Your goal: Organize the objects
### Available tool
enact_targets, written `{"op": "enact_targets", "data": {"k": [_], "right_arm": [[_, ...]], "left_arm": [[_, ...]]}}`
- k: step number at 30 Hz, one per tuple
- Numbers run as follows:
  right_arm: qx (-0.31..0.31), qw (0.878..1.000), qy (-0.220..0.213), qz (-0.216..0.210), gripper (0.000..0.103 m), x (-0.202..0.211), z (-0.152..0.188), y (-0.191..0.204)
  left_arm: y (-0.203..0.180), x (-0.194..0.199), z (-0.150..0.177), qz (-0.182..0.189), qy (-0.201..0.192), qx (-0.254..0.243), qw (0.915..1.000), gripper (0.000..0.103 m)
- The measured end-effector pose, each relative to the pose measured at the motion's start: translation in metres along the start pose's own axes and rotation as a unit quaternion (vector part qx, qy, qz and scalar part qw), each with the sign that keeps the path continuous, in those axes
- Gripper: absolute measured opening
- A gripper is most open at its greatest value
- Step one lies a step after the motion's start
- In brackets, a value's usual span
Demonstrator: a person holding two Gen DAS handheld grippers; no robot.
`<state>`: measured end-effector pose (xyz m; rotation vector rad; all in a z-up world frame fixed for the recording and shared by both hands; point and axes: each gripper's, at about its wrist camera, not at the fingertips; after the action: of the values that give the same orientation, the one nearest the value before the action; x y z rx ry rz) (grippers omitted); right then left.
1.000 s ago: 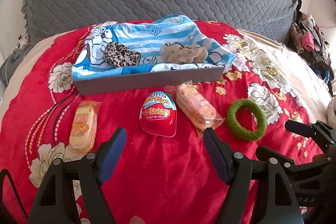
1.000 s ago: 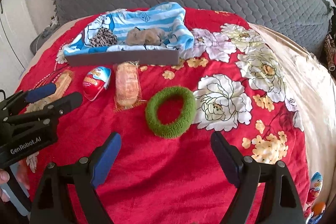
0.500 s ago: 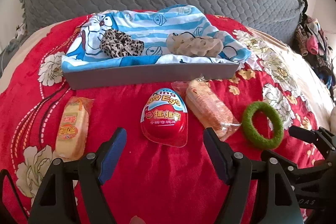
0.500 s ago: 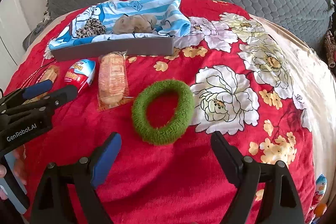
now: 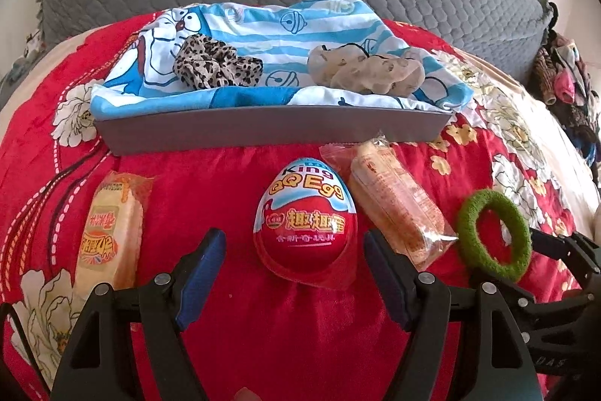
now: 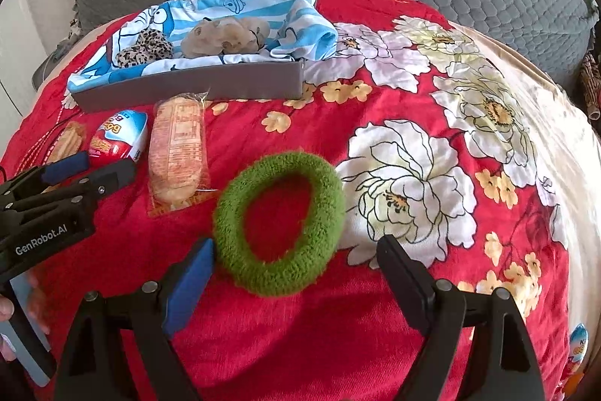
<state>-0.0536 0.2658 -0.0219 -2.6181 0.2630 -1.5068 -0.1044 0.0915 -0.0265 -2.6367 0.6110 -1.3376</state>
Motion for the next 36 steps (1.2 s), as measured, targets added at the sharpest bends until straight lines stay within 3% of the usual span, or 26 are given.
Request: {"op": "enact_targets", "data": {"k": [19, 24, 30, 32, 36], "right_arm": [[0.011, 1.0, -0.007, -0.002, 0.086, -0.014, -0.004, 0.004], [0.012, 1.0, -0.012, -0.006, 0.079, -0.015, -0.006, 0.004], [0.014, 1.0, -0.016, -0.015, 0.066, -0.014, -0.007, 0.004], [0.014, 1.0, -0.016, -0.021, 0.056, -0.013, -0.007, 0.004], [0.017, 0.999, -0.015, -0.03, 0.051, -0.013, -0.008, 0.005]], "left_arm": [[0.003, -0.016, -0.004, 0.003, -0.001, -0.014, 0.9999, 0.077], [0.004, -0.016, -0.006, 0.004, -0.005, -0.011, 0.9999, 0.074], [0.004, -0.014, -0.006, 0.015, -0.008, -0.012, 0.9998, 0.062], [0.003, -0.013, -0.006, 0.018, -0.01, -0.015, 0.9997, 0.056], [0.002, -0.012, -0.005, 0.02, -0.011, -0.015, 0.9996, 0.056]]}}
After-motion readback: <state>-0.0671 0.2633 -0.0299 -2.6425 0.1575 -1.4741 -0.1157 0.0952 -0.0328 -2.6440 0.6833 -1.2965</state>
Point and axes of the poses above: each gripper's, at about its wrist camera, not at the fingertips, and x roughly against the way its jaws point, y to its left, z to its underside, and after that the axes turned 10 degrees about z, right-handed
